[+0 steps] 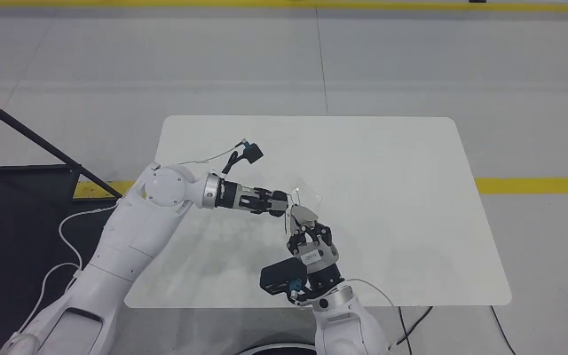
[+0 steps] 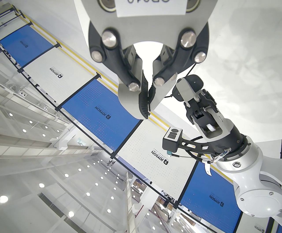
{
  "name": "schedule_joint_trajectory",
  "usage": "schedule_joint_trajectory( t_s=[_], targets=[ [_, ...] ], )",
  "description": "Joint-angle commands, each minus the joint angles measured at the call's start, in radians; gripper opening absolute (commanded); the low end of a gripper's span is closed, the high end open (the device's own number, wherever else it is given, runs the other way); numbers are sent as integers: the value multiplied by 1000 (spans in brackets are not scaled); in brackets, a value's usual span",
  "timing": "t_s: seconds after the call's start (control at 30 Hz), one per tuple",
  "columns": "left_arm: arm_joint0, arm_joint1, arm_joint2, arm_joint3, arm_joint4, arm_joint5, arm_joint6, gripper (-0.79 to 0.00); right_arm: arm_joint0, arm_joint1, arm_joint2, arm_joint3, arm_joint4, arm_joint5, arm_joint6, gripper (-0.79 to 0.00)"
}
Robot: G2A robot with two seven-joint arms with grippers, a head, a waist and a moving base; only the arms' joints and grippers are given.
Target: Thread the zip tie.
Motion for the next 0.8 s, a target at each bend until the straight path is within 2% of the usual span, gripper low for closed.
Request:
schedule_joint_trajectory(
  t_s=[0.0, 0.77],
  targets=[
    [0, 0, 0, 0, 0, 0, 0, -785, 3, 1, -1, 2, -1, -4, 2, -785],
    [0, 0, 0, 0, 0, 0, 0, -785, 18, 6, -10, 11, 1, 15, 19, -785]
  ],
)
